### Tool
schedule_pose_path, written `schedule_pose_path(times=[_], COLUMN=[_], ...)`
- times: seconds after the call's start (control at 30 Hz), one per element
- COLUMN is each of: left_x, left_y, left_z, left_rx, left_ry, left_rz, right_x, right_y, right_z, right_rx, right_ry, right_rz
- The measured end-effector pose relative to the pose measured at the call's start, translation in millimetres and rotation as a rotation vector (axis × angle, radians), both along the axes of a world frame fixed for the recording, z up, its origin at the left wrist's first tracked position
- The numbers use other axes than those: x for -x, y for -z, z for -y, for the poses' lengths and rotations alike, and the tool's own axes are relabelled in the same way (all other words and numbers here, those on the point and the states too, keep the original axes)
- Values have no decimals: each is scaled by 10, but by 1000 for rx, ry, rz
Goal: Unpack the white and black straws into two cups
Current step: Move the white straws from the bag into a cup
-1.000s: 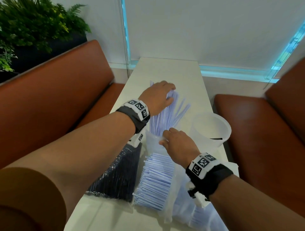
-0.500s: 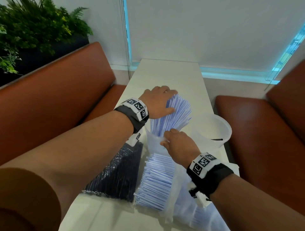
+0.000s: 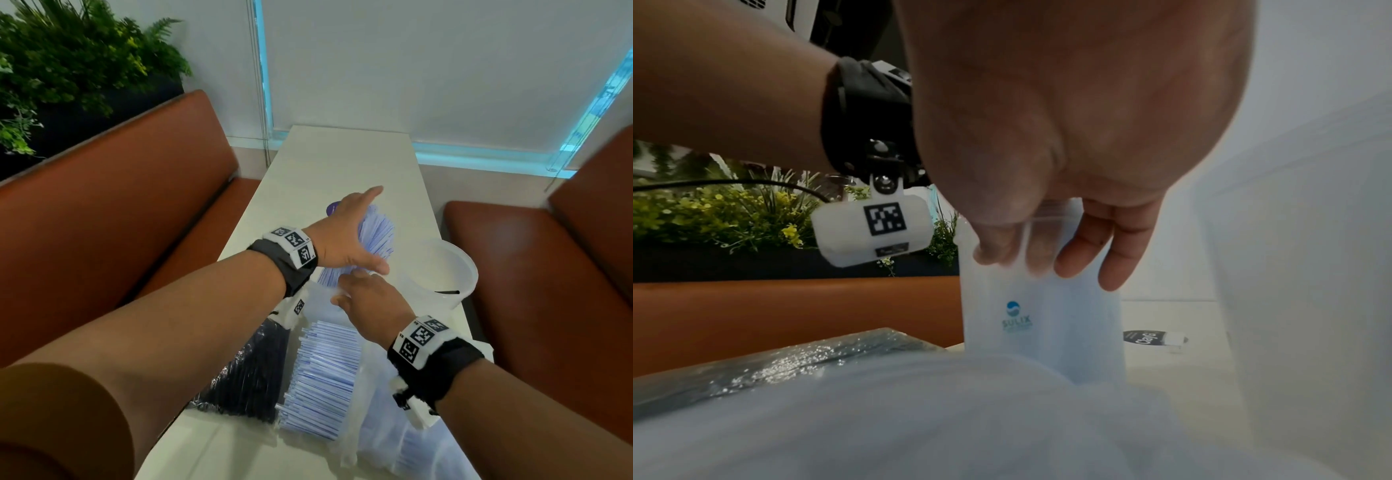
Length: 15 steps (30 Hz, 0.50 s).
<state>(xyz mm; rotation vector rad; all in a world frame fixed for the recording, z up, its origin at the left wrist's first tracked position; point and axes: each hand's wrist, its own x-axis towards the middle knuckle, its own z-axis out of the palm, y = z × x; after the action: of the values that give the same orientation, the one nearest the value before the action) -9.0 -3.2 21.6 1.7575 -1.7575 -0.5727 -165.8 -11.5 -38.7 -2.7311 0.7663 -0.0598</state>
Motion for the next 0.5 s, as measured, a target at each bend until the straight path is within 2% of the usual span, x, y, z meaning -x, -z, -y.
schedule_pose_path(times=[0.1, 0.27, 0.4, 0.5], left_x=[100, 129, -108, -301], left_y=[56, 46, 27, 28], left_z=[80, 298, 341, 288], left_rx=[21, 46, 133, 201], left_ry=[-11, -169, -343, -379], left_rz=[97, 18, -5, -97], right_x=[-19, -1, 6, 15], right_y=[18, 54, 59, 53], right_z=[9, 7, 6, -3], right_rx=[-8, 66, 70, 54], right_ry=[1, -12, -19, -13], right_rz=[-30, -19, -7, 17])
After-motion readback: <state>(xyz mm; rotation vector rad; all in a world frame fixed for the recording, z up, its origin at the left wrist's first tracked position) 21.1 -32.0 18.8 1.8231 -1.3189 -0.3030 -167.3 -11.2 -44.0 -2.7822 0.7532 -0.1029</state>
